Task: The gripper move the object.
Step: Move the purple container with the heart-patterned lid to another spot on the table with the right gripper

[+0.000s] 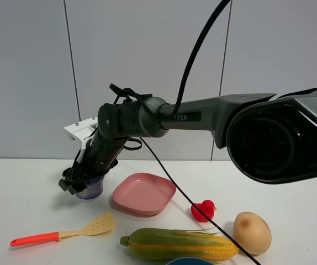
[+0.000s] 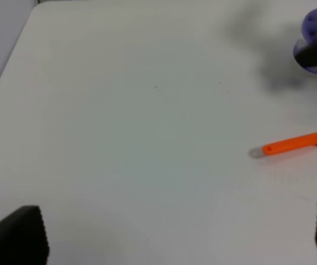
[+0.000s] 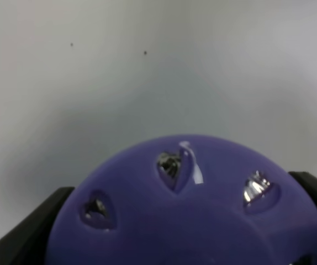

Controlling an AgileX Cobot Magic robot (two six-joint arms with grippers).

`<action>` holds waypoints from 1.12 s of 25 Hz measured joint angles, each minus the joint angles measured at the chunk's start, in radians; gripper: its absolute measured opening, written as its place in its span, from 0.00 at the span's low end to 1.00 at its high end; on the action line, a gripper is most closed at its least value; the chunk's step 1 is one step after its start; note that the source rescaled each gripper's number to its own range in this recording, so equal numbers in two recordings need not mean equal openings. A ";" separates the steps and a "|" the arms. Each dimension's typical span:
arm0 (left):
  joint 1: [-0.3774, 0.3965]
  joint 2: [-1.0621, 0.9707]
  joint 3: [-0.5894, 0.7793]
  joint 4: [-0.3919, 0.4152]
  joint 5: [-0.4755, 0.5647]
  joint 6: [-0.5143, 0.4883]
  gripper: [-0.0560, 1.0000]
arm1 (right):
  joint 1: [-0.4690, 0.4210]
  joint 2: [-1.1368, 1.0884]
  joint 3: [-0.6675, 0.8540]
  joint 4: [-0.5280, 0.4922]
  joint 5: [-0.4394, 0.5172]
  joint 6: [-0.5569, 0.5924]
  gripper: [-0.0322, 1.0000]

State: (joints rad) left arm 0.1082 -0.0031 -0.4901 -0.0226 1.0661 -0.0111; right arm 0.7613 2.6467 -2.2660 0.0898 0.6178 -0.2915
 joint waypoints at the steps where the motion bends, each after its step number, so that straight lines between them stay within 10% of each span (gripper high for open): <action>1: 0.000 0.000 0.000 0.000 0.000 0.000 1.00 | 0.000 0.001 0.000 0.000 0.001 0.000 0.03; 15: 0.000 0.000 0.000 0.000 0.000 0.000 1.00 | 0.000 0.001 0.000 -0.001 0.005 0.003 0.04; 28: 0.000 0.000 0.000 0.000 0.000 0.000 1.00 | 0.000 -0.006 -0.001 -0.020 0.014 0.012 0.31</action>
State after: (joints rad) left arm 0.1082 -0.0031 -0.4901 -0.0226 1.0661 -0.0111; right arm 0.7613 2.6405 -2.2671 0.0696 0.6315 -0.2795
